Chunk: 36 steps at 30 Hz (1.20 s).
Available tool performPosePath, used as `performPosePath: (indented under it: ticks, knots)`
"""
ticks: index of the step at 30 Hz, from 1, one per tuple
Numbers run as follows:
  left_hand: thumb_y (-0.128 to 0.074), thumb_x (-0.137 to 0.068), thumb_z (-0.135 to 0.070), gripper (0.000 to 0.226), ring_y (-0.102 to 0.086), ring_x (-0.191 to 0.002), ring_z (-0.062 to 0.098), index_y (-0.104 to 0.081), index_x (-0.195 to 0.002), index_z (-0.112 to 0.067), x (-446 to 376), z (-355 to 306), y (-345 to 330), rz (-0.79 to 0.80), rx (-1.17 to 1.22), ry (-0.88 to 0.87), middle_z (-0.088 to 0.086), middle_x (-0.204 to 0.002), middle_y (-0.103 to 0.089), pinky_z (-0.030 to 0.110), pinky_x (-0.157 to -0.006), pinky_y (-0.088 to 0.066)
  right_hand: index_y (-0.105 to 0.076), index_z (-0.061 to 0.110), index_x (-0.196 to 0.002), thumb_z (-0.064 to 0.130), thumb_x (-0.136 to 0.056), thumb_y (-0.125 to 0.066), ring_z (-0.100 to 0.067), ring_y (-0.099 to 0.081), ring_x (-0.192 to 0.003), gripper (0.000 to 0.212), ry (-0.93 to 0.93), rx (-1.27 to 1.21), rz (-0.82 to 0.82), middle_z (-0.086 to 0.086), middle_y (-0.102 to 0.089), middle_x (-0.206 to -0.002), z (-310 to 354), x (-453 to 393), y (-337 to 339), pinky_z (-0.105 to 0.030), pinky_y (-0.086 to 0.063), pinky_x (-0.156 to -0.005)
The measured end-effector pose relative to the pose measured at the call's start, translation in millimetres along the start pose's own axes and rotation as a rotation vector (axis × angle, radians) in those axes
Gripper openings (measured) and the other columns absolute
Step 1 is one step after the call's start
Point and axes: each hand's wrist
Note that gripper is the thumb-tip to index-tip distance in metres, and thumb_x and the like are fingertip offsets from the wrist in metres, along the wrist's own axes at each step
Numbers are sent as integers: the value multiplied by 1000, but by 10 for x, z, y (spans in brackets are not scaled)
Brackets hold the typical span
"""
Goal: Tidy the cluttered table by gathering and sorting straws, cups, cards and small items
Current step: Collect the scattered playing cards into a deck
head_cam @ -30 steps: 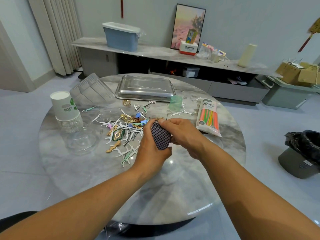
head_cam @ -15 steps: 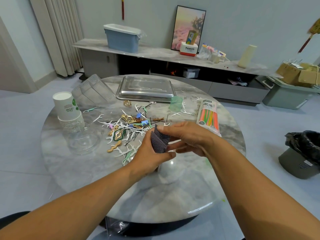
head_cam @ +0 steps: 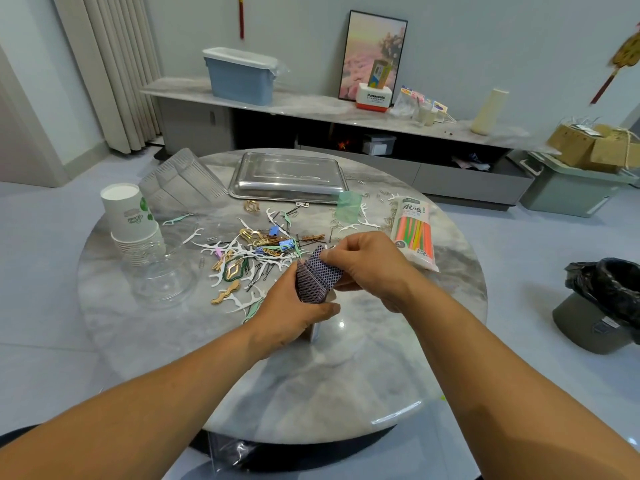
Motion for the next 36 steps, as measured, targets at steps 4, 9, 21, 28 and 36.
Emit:
performPosePath:
  ticks: [4, 9, 21, 28, 36]
  knots:
    - [-94, -66, -23, 64, -67, -91, -2, -56, -116, -34, -10, 6, 19, 6, -6, 11, -20, -102, -71, 22, -81, -55, -69, 9, -78, 17, -94, -72, -24, -75, -76, 18, 23, 43, 3, -10, -76, -79, 12, 0, 31, -46, -63, -80]
    - [-94, -65, -22, 63, -68, -90, -1, -57, -114, -33, 18, 1, -4, 11, -25, 10, -14, -101, -71, 23, -80, -58, -70, 9, -77, 17, -92, -73, -28, -76, -75, 17, 8, 147, 48, -12, -76, -77, 7, 4, 82, -47, -63, -80]
    - [-89, -70, -2, 70, -69, -102, 15, -53, -126, -24, 72, -50, -39, 99, 73, -31, 11, -116, -68, 33, -90, -56, -56, 24, -83, 53, -59, -90, -6, -59, -81, 51, -240, 59, 213, 12, -68, -79, -211, -71, -64, -27, -35, -67]
    - [-85, -74, 2, 89, -68, -79, 4, -39, -142, -31, 117, 18, 45, 166, 85, 42, 2, -103, -67, 21, -68, -54, -60, 29, -113, 64, -59, -88, -14, -63, -78, 70, -430, 8, 273, 0, -78, -103, -497, -88, -169, -33, -39, -71]
    - [-87, -75, -5, 72, -62, -70, 2, -52, -133, -27, 93, 87, 55, 177, 56, 21, -11, -93, -67, 22, -65, -53, -70, 30, -97, 53, -74, -84, -17, -64, -89, 36, -598, -18, 377, 3, -69, -94, -538, -155, -87, -36, -50, -88]
Point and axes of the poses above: each hand's wrist, its own x-axis away from the middle knuckle, its own y-axis out of the back of the hand, z = x × y
